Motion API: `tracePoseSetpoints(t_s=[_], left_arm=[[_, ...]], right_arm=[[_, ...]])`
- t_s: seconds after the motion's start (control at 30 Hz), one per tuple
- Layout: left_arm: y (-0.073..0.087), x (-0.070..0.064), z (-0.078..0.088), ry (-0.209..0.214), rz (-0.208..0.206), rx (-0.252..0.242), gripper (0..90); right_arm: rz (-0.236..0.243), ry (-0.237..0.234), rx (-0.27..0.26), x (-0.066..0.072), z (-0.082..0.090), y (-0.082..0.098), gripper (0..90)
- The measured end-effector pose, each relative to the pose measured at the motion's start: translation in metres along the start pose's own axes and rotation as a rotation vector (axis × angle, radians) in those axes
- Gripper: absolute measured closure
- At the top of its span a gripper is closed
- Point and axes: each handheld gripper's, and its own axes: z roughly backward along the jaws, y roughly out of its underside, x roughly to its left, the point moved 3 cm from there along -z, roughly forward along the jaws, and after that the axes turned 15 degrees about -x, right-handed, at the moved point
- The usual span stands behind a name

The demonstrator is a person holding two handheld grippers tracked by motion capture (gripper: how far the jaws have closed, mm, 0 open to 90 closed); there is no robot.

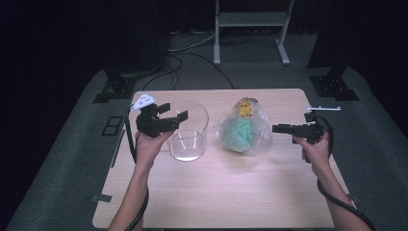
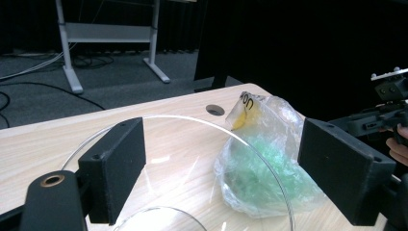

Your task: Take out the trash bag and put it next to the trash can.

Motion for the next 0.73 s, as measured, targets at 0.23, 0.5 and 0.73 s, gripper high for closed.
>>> tracePoseSetpoints(t_s=[0.23,0.5,0.73], left_arm=[[0.000,-0.001,-0.001,0.004,-0.002,0.000,15.8],[0.000,-0.002,0.000,0.006,-0.005,0.002,15.8],[0.000,-0.003,0.000,0.005,-0.005,0.002,15.8]], right_arm=[[0.004,0.014,0.006,-0.004,0.008,0.009,38.0],[-0.007,0.018,0.006,-0.008,0.017,0.019,37.9],[0.003,0.020,0.015,-0.007,0.021,0.025,37.6]])
